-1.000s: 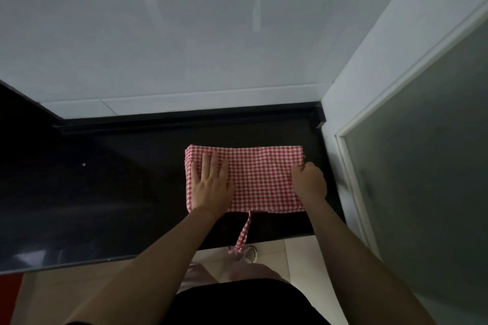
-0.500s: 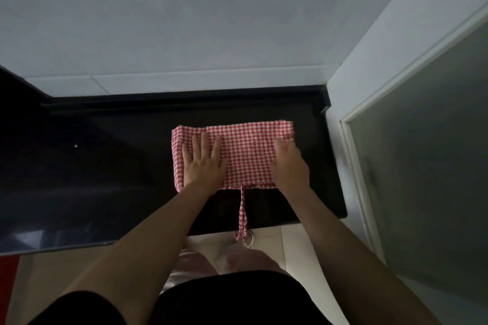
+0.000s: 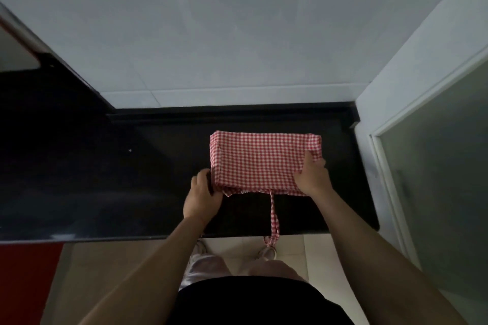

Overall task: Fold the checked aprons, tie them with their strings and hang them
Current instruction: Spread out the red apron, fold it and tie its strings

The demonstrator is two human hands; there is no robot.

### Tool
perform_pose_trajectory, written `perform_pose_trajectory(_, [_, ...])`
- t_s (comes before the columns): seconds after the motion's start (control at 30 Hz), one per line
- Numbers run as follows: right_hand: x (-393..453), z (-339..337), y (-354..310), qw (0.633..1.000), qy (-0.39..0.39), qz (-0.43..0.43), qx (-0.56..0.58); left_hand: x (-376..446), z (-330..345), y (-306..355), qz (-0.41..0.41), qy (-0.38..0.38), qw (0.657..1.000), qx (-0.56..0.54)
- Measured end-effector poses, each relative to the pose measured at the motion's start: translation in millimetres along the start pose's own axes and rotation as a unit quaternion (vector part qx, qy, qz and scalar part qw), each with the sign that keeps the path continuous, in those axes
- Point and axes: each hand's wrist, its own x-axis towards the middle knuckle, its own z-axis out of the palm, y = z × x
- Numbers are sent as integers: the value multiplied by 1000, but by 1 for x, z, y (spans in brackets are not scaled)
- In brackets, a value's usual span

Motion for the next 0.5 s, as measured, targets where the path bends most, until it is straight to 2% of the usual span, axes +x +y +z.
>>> perform_pose_trajectory(0.07, [-2, -2, 1, 1000, 0, 8, 8, -3, 5, -4, 2, -6, 1000, -5])
perform_pose_trajectory(0.33, [-13, 2, 5, 999, 22, -3, 34, 6, 6, -10, -77, 64, 995, 0])
perform_pose_trajectory(0.5, [-10, -6, 5, 999, 2, 15, 46, 9, 5, -15, -80, 40, 996, -14])
